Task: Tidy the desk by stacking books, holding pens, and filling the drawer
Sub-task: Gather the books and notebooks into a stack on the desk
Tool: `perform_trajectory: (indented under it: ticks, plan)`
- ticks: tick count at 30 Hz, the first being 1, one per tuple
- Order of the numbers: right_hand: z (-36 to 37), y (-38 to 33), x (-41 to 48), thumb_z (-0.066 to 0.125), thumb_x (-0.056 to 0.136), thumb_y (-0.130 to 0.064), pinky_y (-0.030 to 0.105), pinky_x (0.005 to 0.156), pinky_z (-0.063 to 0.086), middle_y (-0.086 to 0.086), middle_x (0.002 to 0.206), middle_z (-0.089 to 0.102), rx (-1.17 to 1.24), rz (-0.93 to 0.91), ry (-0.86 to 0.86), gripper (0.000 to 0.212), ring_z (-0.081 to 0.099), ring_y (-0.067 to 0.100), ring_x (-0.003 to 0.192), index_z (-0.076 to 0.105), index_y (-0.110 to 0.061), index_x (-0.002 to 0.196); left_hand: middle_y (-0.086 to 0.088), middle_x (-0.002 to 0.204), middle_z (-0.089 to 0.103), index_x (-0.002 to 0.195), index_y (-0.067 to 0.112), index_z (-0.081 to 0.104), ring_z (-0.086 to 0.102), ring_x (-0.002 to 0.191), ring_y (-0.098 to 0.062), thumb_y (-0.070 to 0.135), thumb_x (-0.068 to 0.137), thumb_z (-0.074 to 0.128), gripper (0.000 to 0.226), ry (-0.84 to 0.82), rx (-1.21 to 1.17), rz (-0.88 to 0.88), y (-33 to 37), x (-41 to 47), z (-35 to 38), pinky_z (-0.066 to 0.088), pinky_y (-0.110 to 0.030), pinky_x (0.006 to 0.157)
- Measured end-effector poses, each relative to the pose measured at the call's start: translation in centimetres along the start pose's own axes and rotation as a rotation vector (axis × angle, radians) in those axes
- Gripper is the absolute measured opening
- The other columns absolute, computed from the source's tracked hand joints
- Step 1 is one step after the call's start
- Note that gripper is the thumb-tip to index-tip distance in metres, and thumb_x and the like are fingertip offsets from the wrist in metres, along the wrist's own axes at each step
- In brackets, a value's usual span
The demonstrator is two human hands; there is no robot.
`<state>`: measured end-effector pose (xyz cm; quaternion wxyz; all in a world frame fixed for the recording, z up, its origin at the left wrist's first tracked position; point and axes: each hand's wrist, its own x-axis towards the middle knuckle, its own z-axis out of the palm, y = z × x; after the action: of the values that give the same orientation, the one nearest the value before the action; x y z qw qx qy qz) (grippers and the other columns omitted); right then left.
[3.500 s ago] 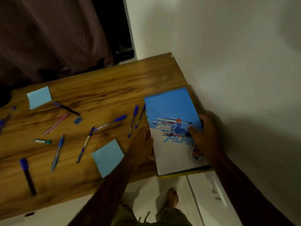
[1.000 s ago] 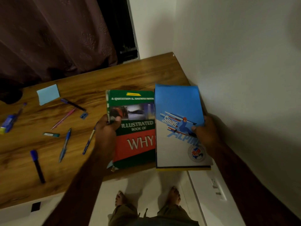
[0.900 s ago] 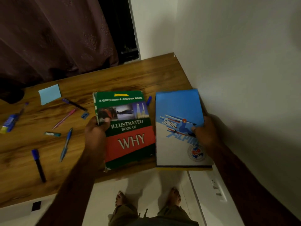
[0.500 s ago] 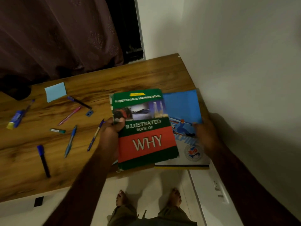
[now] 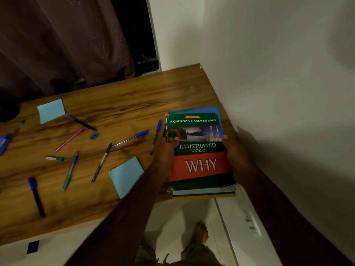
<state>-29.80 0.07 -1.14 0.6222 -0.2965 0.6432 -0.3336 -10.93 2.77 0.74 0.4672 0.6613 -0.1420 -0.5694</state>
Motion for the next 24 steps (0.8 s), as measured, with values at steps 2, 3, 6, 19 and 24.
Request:
perform_trajectory:
  ticks: [2,3,6,19,24]
  plan:
    - [0.1,0.3,0.3,0.050,0.103,-0.030,0.037,0.063,0.059,0.008,0.096,0.072,-0.101,-0.035,0.014,0.024,0.073,0.023,0.077,0.058,-0.021,0.123,-0.004,0.095,0.072,0.096,0.038,0.057,0.074,0.081,-0.024,0.025,0.098,0.057,0.014,0.017,0.178,0.137,-0.1,-0.2,0.0,0.061,-0.047,0.073]
    - [0.3,0.5,0.2,0.050,0.103,-0.022,0.032,0.057,0.057,0.006,0.095,0.071,-0.138,-0.052,0.030,0.024,0.073,0.020,0.074,0.056,-0.021,0.126,0.003,0.092,0.068,0.097,0.040,0.053,0.071,0.080,-0.014,0.022,0.099,0.055,0.018,0.010,0.293,0.211,-0.1,-0.3,0.0,0.059,-0.037,0.068]
    - [0.6,1.4,0.3,0.052,0.100,-0.012,0.034,0.059,0.060,0.005,0.099,0.070,-0.223,-0.124,0.089,0.032,0.074,0.019,0.076,0.053,-0.026,0.128,0.012,0.100,0.060,0.118,0.035,0.048,0.063,0.089,-0.003,0.022,0.098,0.056,0.024,0.004,0.599,0.365,-0.4,-0.4,-0.4,0.054,-0.025,0.071]
    - [0.8,2.6,0.2,0.062,0.094,-0.018,0.040,0.070,0.062,0.001,0.104,0.069,-0.481,-0.360,0.269,0.025,0.070,0.015,0.082,0.058,-0.020,0.119,-0.004,0.093,0.070,0.104,0.017,0.061,0.071,0.081,-0.016,0.007,0.097,0.055,0.014,-0.049,0.456,0.265,0.3,-1.2,-2.6,0.059,-0.027,0.065]
    - [1.0,2.3,-0.9,0.061,0.096,-0.021,0.027,0.065,0.051,0.002,0.106,0.067,-0.527,-0.387,0.265,0.025,0.066,0.017,0.088,0.059,-0.019,0.120,-0.005,0.097,0.071,0.103,0.019,0.062,0.073,0.087,-0.021,0.007,0.096,0.055,0.016,-0.087,0.384,0.214,0.1,-2.4,-3.6,0.060,-0.044,0.083]
